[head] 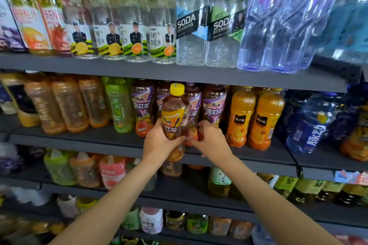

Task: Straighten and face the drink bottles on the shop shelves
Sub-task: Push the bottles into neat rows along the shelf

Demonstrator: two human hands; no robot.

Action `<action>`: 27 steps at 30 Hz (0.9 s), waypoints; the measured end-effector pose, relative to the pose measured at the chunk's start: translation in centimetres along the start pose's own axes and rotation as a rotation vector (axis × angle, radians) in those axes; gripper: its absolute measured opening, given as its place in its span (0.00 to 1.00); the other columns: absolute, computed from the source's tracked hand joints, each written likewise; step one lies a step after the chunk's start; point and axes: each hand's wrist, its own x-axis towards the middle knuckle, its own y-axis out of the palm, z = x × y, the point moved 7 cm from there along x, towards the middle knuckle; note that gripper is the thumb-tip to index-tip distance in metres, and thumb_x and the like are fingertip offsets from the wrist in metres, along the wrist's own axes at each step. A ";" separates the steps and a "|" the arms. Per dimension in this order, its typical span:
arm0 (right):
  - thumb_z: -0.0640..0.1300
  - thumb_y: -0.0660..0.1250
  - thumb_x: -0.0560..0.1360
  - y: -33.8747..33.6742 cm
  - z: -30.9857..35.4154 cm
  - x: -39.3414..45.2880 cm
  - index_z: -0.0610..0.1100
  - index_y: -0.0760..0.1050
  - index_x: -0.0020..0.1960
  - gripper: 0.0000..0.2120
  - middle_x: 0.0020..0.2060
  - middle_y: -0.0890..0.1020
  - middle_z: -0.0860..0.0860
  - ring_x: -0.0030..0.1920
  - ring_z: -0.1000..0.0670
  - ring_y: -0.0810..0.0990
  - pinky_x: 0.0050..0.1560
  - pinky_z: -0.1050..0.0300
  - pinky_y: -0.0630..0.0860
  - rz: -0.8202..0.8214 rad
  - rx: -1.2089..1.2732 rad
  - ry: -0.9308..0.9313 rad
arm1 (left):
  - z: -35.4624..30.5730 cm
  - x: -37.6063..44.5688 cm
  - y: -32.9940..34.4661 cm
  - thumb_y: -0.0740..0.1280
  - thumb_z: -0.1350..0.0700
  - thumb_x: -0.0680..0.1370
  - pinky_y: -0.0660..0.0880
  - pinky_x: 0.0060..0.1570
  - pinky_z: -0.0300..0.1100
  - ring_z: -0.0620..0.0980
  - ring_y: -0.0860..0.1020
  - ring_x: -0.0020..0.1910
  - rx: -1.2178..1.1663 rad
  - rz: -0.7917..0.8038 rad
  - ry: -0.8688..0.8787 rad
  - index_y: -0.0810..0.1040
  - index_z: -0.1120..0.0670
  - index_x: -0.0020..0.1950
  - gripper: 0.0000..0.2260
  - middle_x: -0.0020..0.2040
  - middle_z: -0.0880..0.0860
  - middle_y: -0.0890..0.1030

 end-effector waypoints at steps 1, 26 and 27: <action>0.47 0.69 0.73 -0.3 0.4 0.2 0.37 0.72 0.55 0.17 0.47 0.81 0.44 0.45 0.43 0.81 0.43 0.51 0.78 -0.047 -0.012 0.006 | 0.5 0.2 -0.6 0.78 0.51 0.65 0.69 0.47 0.40 0.54 0.78 0.54 0.010 -0.018 -0.022 0.73 0.56 0.60 0.27 0.53 0.53 0.81; 0.31 0.55 0.78 8.8 4.4 5.3 0.31 0.45 0.73 0.28 0.61 0.75 0.38 0.61 0.42 0.76 0.56 0.53 0.74 0.057 -0.312 0.187 | 5.9 8.3 -3.8 0.76 0.51 0.68 0.70 0.56 0.43 0.55 0.74 0.62 0.154 0.109 -0.117 0.68 0.58 0.66 0.31 0.62 0.56 0.77; 0.31 0.56 0.78 9.0 4.3 5.4 0.31 0.45 0.74 0.29 0.61 0.75 0.38 0.61 0.41 0.76 0.56 0.53 0.74 0.055 -0.303 0.197 | 6.0 8.6 -3.8 0.76 0.51 0.69 0.70 0.57 0.44 0.56 0.74 0.62 0.156 0.104 -0.128 0.67 0.58 0.67 0.31 0.62 0.56 0.76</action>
